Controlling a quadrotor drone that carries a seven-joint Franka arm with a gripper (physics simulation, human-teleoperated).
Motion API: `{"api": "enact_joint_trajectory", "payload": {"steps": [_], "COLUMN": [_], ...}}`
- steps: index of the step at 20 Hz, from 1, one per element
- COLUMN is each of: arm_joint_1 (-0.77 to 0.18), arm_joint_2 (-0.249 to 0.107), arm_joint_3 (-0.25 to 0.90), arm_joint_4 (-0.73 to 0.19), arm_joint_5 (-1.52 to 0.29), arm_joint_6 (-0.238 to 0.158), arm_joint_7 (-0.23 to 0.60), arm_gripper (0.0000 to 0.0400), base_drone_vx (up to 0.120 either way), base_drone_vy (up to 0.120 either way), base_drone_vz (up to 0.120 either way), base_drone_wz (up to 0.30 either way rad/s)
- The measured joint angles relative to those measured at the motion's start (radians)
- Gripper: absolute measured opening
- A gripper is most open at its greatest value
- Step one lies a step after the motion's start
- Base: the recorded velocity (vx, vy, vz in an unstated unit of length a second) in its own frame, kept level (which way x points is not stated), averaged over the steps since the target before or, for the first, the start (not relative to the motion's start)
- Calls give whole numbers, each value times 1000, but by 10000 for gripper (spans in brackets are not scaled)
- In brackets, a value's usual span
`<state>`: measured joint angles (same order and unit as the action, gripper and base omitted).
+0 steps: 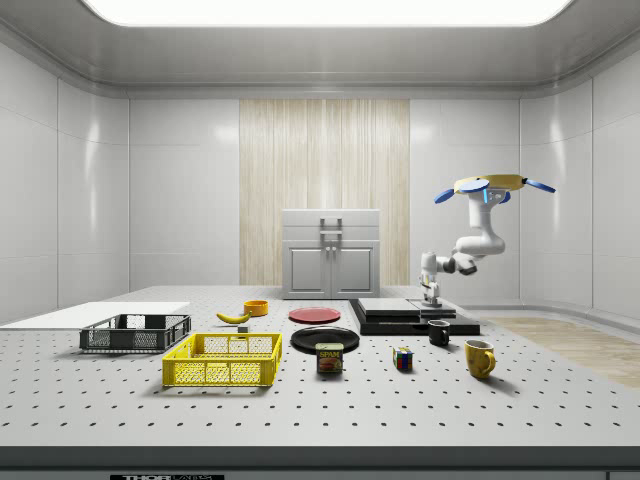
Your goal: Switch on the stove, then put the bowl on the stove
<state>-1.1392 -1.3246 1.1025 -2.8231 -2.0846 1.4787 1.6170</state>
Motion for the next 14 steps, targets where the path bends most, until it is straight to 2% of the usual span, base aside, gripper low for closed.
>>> {"api": "enact_joint_trajectory", "payload": {"steps": [2,12,14], "arm_joint_1": [-6,-20,-22], "arm_joint_2": [0,-7,-9], "arm_joint_3": [0,3,3], "arm_joint_4": [-1,-2,-2], "arm_joint_5": [0,4,5], "arm_joint_6": [-2,2,4], "arm_joint_7": [14,42,44], "arm_gripper": [400,400,400], "base_drone_vx": [40,120,20], "base_drone_vy": [0,0,0], "base_drone_vz": [0,0,0], "base_drone_wz": [0,0,0]}}
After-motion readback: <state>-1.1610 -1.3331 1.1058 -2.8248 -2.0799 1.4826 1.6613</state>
